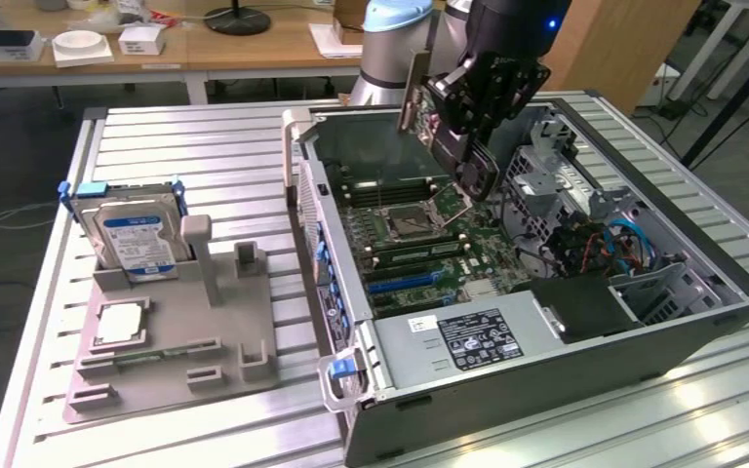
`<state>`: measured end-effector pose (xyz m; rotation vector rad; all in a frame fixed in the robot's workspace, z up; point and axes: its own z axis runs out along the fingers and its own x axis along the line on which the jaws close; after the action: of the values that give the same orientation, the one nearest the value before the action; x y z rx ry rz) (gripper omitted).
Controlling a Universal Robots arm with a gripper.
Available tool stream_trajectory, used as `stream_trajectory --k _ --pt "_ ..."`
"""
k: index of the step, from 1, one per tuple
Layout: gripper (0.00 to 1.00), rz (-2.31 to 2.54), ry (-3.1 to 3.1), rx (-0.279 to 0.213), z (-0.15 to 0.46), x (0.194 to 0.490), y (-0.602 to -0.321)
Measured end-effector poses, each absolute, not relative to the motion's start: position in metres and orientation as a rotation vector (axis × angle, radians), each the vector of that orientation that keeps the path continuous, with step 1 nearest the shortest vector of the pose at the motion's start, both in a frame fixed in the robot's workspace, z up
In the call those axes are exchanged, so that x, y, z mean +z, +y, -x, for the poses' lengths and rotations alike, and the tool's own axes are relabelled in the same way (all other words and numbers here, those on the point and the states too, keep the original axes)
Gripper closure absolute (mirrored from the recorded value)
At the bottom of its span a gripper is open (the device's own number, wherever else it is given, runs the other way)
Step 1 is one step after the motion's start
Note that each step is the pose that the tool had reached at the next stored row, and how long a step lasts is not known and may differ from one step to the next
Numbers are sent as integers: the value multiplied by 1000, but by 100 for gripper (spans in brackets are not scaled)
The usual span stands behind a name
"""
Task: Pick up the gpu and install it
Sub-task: 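Insert the gpu into the slot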
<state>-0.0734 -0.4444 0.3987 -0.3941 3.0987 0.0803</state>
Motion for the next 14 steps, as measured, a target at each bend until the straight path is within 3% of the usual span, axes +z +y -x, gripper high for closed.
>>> stream_trajectory --k 14 --pt "74 467 3090 81 73 397 -444"
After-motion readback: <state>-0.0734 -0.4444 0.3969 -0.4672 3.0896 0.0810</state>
